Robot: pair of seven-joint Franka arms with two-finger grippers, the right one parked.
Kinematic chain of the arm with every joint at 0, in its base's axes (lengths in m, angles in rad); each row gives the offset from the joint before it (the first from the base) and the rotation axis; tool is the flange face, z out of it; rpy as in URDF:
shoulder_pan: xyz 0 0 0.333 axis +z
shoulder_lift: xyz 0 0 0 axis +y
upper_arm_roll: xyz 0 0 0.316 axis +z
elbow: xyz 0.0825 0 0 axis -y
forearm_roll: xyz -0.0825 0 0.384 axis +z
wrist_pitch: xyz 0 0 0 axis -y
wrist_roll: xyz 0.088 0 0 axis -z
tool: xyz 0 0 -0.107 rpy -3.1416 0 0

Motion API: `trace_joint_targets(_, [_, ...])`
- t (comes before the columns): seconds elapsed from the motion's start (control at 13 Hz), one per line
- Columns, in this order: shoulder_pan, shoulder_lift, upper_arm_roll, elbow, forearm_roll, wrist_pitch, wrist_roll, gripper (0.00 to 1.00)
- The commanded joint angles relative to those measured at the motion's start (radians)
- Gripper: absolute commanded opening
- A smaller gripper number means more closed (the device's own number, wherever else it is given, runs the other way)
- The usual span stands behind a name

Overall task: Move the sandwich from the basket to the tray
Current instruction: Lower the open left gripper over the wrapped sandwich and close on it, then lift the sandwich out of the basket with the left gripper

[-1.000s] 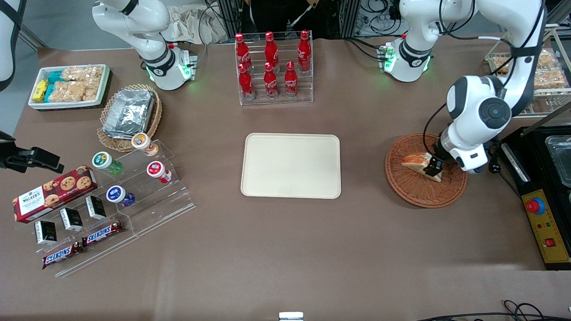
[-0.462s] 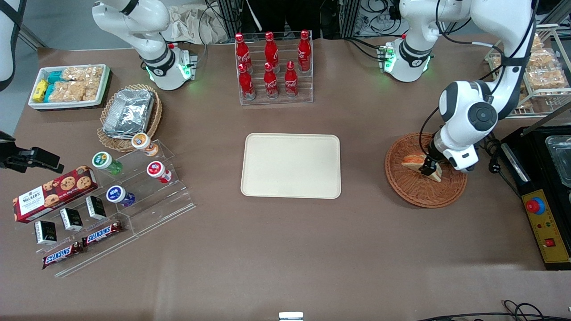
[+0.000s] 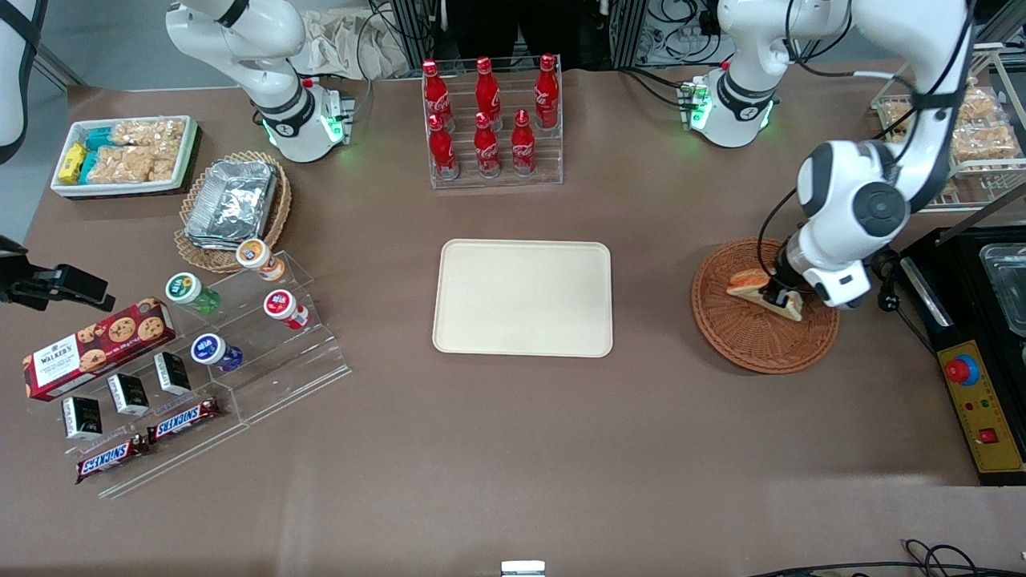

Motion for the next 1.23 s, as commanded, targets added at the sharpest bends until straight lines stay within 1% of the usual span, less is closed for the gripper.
trace_joint_targets(0.0, [-0.006, -0.022, -0.021, 0.217, 0.028, -0.297, -0.001, 0.00])
trace_joint_targets(0.15, [-0.007, -0.018, -0.045, 0.351, 0.045, -0.422, 0.019, 0.00])
trace_joint_targets(0.38, [-0.006, 0.019, -0.058, 0.559, 0.043, -0.631, 0.213, 0.00])
trace_joint_targets(0.46, [-0.007, 0.028, -0.061, 0.607, 0.043, -0.683, 0.276, 0.00])
trace_joint_targets(0.62, [-0.007, 0.027, -0.104, 0.623, 0.045, -0.717, 0.379, 0.00])
trace_joint_targets(0.77, [-0.009, 0.037, -0.197, 0.615, 0.045, -0.717, 0.458, 0.00])
trace_joint_targets(0.92, [-0.032, 0.117, -0.294, 0.618, 0.048, -0.707, 0.484, 0.00])
trace_joint_targets(1.08, [-0.087, 0.224, -0.369, 0.629, 0.109, -0.685, 0.487, 0.03])
trace_joint_targets(1.15, [-0.121, 0.273, -0.393, 0.634, 0.140, -0.642, 0.483, 0.04])
